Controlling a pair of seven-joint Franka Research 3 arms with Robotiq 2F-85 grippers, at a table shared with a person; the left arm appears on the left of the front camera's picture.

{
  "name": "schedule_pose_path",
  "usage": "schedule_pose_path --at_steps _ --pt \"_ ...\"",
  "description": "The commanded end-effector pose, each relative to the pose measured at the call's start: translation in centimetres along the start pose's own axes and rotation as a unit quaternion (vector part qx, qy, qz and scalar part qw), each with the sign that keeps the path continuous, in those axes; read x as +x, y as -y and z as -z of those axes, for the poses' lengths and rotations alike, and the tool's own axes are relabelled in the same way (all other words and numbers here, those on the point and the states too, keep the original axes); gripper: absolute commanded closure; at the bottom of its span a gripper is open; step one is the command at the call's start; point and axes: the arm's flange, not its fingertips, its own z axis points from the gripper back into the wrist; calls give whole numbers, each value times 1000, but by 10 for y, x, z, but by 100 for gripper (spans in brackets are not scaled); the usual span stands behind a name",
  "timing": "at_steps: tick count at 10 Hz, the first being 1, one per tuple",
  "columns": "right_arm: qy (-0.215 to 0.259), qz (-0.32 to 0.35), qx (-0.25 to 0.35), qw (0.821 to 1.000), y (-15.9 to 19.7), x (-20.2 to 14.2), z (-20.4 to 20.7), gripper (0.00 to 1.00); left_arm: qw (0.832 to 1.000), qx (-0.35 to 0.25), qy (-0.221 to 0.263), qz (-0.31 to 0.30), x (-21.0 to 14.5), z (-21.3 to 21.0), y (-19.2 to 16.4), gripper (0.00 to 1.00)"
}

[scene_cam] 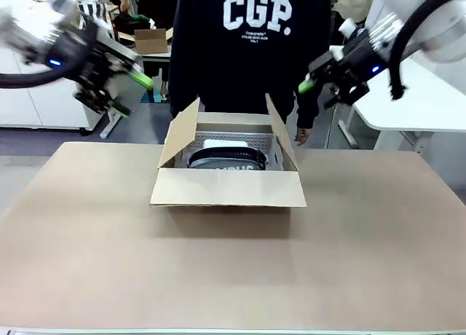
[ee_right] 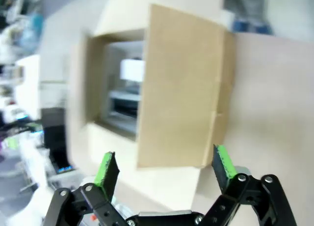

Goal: Pack the gift set into the box.
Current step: Lift both hands away from the flaps of the Package Box.

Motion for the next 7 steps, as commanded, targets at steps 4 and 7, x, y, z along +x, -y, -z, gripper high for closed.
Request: schedule_pose_path --at_steps 4,7 --pt "-22 163 409 897 131 -54 -50 0 976 -176 13 -124 -33 -85 -65 0" --pt "14 45 319 947 122 -54 -56 0 980 -177 -16 -90 -36 -87 -70 0"
